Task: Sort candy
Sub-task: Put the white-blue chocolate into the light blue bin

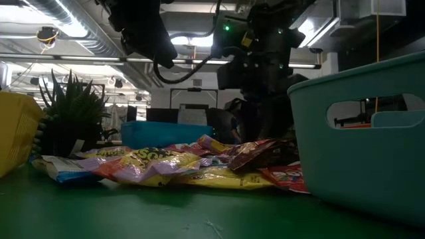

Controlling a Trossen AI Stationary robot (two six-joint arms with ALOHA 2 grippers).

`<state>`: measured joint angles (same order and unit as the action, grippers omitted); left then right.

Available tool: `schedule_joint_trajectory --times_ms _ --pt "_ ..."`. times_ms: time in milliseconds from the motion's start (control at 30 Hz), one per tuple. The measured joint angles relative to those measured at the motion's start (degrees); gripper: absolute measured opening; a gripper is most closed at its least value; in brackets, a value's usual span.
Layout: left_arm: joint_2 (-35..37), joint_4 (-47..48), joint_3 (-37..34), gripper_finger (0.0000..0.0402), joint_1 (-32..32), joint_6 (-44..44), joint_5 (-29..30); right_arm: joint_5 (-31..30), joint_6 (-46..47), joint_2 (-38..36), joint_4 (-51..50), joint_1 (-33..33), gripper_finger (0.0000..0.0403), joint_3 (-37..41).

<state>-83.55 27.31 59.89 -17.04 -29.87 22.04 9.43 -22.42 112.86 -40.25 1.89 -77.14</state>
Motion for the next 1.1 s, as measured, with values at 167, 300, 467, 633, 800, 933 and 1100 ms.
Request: schedule_joint_trajectory --times_ms 167,300,467,633,800,933,1100 --pt "0.0 0.0 0.0 0.0149 0.0 0.0 0.0 0.0 0.0 0.0 -0.7 0.0 0.0248 -0.8" --pt "0.0 0.0 0.0 0.0149 0.0 0.0 0.0 -2.1 -0.3 -0.1 -4.3 0.0 0.0248 -0.8" --pt "0.0 0.0 0.0 0.0149 0.0 0.0 0.0 -4.5 -0.5 -0.1 -9.3 0.0 0.0248 -0.8" --pt "0.0 0.0 0.0 0.0149 0.0 0.0 0.0 -6.4 -0.5 0.6 -9.1 0.0 0.0248 -0.8" --pt "0.0 0.0 0.0 0.0149 0.0 0.0 0.0 -7.6 -0.5 0.9 -8.9 0.0 0.0248 -0.8" --pt "0.0 0.0 0.0 0.0149 0.0 0.0 0.0 -7.6 -0.5 0.9 -8.9 0.0 0.0248 -0.8" --pt "0.0 0.0 0.0 0.0149 0.0 -0.1 0.0 -7.6 -0.5 0.9 -8.8 0.0 0.0248 -0.8"
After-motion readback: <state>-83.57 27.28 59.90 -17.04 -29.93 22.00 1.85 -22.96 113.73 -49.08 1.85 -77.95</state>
